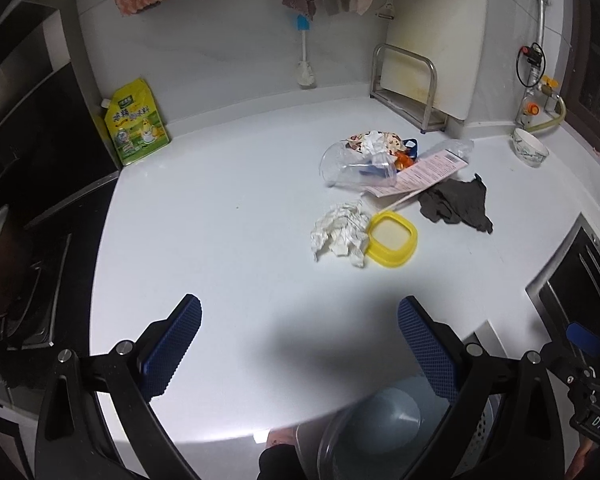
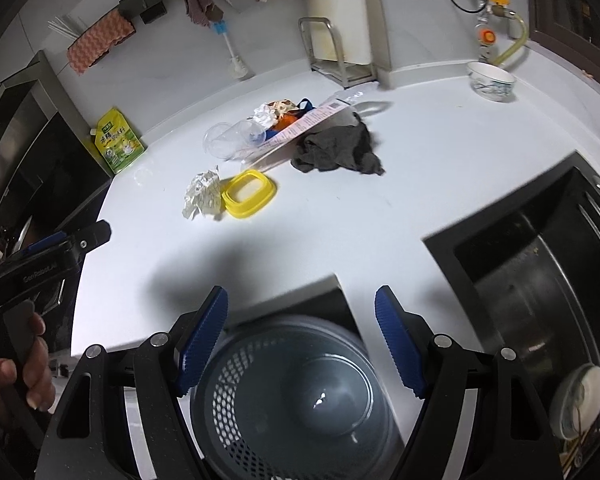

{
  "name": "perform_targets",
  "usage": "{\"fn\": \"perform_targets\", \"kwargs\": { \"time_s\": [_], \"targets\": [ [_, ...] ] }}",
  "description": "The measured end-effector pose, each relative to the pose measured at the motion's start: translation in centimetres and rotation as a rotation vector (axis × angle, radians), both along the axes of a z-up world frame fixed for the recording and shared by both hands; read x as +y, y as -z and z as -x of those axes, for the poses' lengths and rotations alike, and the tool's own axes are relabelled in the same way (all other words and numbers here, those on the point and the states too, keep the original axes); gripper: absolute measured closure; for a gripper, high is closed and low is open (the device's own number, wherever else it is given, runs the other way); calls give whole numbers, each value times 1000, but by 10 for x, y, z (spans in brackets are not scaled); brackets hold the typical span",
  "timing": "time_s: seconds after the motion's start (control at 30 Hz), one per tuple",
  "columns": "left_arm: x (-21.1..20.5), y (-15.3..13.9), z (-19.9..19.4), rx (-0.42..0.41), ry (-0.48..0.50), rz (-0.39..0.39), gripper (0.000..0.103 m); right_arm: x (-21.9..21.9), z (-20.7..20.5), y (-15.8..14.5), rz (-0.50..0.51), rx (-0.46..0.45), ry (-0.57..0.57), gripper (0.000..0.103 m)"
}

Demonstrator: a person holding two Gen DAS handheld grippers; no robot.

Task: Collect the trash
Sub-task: 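Reach the left tool to the crumpled paper and close on it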

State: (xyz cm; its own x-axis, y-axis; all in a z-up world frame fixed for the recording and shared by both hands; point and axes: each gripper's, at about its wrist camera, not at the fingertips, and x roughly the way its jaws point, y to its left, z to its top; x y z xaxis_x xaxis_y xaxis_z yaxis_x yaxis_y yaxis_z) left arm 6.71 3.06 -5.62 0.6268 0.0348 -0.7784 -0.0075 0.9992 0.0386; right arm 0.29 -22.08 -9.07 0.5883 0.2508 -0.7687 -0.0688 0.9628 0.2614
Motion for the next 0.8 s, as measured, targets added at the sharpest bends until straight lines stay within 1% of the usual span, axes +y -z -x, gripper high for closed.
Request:
{"fn": "perform_targets", "kwargs": {
  "time_s": [0.07,0.17,0.37,0.43,0.57,0.7,0.8],
  "targets": [
    [4,7,-18,-2,8,10,6,9,-11,4,13,-6,10,30],
    [3,19,-45,9,34,19,6,18,-27,11,24,0,54,30],
    [-7,49,-95,34,126,22,6,27,-50,28,31,15,140,30],
    [-11,59,-104,46,156,25,6,24,-57,35,32,24,182,30],
    [-16,81,-124,73,193,18,6,14,-65,48,1,52,269,30],
    [-13,94,-137,87,200,39,6,18,-72,57,18,70,286,30],
    [-11,99,-144,87,212,40,8,22,-79,62,20,78,296,30]
  ]
}}
